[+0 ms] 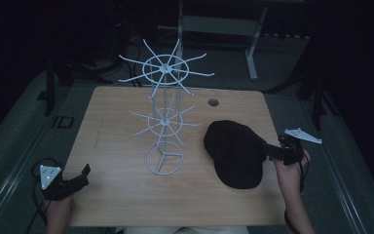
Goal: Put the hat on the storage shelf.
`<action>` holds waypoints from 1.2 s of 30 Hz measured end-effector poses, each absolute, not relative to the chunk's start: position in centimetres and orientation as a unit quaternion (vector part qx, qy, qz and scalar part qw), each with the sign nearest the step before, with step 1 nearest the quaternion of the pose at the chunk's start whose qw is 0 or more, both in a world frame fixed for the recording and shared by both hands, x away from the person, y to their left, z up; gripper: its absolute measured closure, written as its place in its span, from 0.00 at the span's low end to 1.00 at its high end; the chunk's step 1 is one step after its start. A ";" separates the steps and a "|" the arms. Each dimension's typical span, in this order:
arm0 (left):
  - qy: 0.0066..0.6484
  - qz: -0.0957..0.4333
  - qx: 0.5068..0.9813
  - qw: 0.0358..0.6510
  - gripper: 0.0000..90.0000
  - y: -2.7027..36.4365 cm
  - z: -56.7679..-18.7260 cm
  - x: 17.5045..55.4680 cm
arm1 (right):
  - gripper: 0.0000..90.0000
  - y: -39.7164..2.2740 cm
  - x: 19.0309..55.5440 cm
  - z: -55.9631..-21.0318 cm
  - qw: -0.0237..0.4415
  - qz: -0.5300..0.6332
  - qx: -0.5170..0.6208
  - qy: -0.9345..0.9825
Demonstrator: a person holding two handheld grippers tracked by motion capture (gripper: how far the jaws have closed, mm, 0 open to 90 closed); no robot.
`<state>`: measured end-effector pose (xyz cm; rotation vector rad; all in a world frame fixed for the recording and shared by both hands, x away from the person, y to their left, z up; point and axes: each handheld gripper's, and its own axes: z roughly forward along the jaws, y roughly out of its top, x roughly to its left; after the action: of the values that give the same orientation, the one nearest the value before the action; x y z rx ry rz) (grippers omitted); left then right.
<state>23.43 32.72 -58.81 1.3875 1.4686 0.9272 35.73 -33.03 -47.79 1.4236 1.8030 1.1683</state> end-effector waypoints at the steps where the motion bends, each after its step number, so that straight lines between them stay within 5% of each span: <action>1: 0.592 0.374 0.560 0.443 0.02 32.7 -58.8 23.4 | 0.15 -32.6 35.9 -47.7 0.277 0.436 0.526 0.676; 23: 0.591 0.373 0.560 0.446 0.02 32.8 -58.8 23.4 | 0.27 -24.8 42.4 -49.2 0.215 0.369 0.500 0.753; 29: 0.591 0.372 0.559 0.446 0.02 32.8 -58.8 23.5 | 0.44 -23.8 43.6 -51.1 0.208 0.305 0.504 0.781; 36: 0.592 0.372 0.559 0.446 0.02 32.8 -58.8 23.5 | 0.86 -23.2 43.6 -51.4 0.202 0.292 0.493 0.795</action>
<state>23.47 32.79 -58.82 1.3849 1.4654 0.9214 43.64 -23.17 -51.43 1.3759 2.2190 0.8147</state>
